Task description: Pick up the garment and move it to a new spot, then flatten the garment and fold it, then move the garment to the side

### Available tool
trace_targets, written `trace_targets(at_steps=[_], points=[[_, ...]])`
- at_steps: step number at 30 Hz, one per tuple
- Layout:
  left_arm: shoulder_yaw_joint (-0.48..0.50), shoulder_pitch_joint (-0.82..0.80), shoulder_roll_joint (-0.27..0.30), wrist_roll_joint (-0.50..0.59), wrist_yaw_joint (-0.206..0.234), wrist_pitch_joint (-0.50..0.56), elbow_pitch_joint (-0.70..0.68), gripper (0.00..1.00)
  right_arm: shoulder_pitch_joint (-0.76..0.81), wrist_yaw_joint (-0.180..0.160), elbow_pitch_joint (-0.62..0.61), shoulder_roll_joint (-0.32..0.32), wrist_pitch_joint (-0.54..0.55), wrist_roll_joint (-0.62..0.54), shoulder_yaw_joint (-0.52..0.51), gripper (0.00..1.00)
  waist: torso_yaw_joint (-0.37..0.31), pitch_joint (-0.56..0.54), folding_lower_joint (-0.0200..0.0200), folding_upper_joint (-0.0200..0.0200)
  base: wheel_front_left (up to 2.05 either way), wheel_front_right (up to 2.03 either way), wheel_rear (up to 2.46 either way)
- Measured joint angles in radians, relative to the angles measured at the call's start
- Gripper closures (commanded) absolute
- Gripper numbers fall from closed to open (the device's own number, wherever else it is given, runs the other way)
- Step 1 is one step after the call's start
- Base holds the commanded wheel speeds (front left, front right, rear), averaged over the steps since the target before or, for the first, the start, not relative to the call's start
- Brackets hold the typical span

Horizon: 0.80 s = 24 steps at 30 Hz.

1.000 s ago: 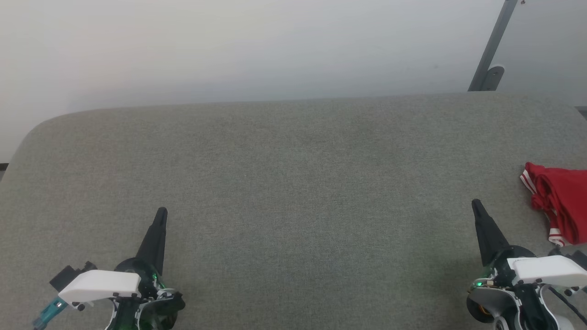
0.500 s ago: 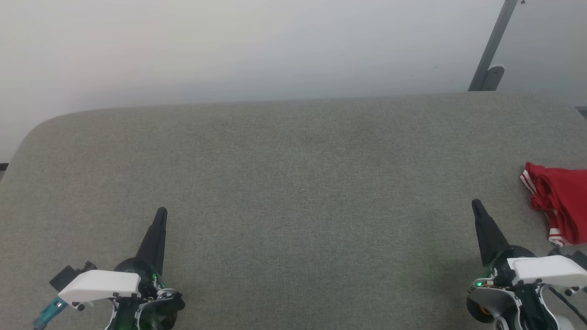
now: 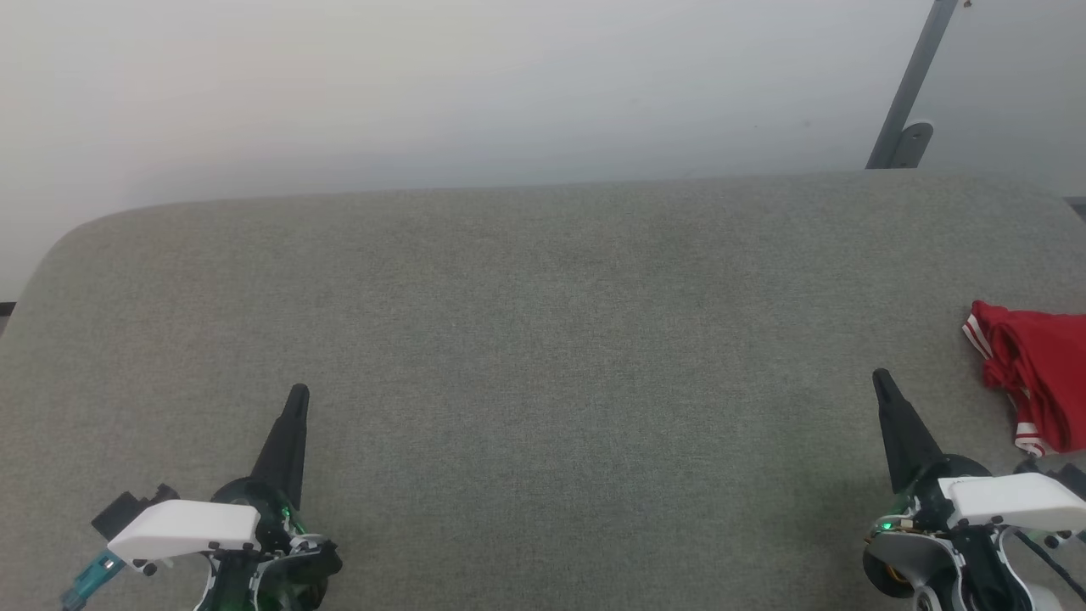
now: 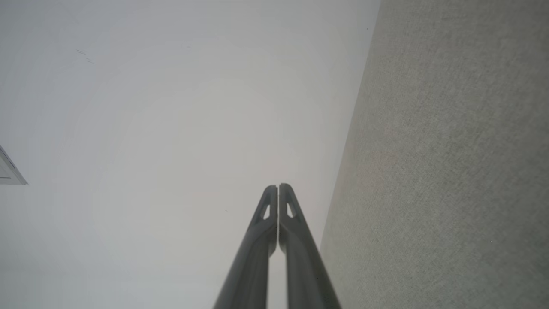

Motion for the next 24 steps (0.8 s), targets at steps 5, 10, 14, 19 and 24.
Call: trace_targets(at_steps=[5,10,14,19,24], points=[[0.0,0.0,0.0,0.0,0.0,0.0,0.0,1.0,0.0,0.0,0.0,0.0,0.0,0.0,0.0,1.0,0.0,0.0,0.0,0.0,0.0,0.0,0.0],[0.001,0.0,0.0,0.0,0.0,0.0,0.0,1.0,0.0,0.0,0.0,0.0,0.0,0.0,0.0,1.0,0.0,0.0,0.0,0.0,0.0,0.0,0.0],[0.001,0.0,0.0,0.0,0.0,0.0,0.0,1.0,0.0,0.0,0.0,0.0,0.0,0.0,0.0,1.0,0.0,0.0,0.0,0.0,0.0,0.0,0.0],[0.001,0.0,0.0,0.0,0.0,0.0,0.0,1.0,0.0,0.0,0.0,0.0,0.0,0.0,0.0,1.0,0.0,0.0,0.0,0.0,0.0,0.0,0.0],[0.001,0.0,0.0,0.0,0.0,0.0,0.0,1.0,0.0,0.0,0.0,0.0,0.0,0.0,0.0,1.0,0.0,0.0,0.0001,0.0,0.0,0.0,0.0]])
